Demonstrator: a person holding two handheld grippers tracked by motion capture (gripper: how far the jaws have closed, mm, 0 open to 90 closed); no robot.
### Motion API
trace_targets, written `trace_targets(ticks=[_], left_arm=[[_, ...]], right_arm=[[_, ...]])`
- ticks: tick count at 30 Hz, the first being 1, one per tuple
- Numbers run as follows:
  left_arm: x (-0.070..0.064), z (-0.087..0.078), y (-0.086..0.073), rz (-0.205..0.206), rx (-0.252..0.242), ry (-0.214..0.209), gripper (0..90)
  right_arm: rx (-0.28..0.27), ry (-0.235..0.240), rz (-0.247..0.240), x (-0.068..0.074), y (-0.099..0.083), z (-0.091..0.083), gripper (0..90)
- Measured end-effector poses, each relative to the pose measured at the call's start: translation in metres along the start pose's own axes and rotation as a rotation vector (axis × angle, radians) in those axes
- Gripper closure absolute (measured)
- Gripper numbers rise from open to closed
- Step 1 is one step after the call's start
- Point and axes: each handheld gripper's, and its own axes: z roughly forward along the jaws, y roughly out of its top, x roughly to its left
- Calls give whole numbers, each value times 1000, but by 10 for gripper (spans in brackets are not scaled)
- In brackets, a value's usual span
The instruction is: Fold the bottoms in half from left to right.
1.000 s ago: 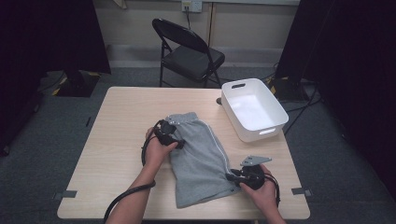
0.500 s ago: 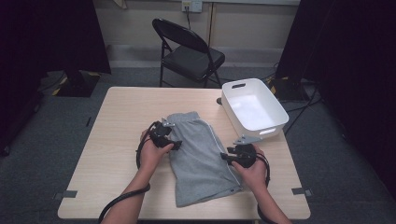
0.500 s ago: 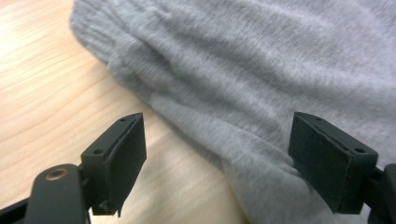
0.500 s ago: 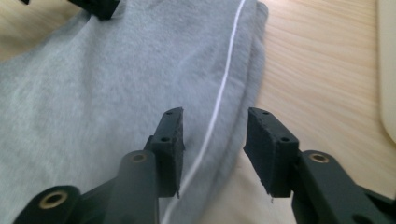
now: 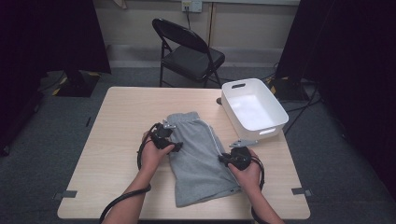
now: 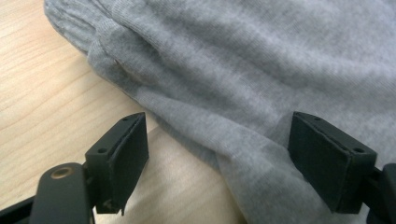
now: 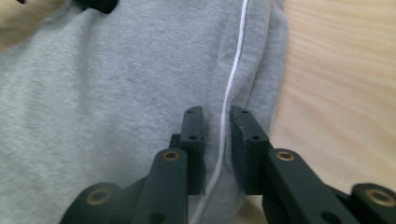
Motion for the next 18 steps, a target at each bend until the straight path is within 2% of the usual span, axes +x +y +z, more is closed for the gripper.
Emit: trace_targets(ticks=[3,5,8,9,10,11,12,14,16,18], left_arm=[[2,2,4,25,7,9,196],[2,4,7,24,11,16,192],[2,4,8,39,18,22,197],[1,3,8,29,13,12,216],[1,2,7,40,12,18,233],[0,1,6,38,8,8,247],[-2,-1,5,44,4,13,254],[-2,-5,3,45,7,0,259],[-2,-10,-1,38,-4,-4,267],[-2,-15,-6,32,-7,-9,274]], right_arm=[[3,25,3,7,-4,-2,796],[1,53,22,14,-8,-4,805],[4,78,10,26,-12,-5,802],[6,71,9,28,-12,-5,794],[6,68,13,29,-12,-6,767],[5,68,18,29,-11,-6,711],[-5,47,14,28,-9,-7,645],[-36,11,8,24,-4,-10,669],[-61,-4,22,21,3,-10,632],[-55,-57,-4,20,11,-7,619]])
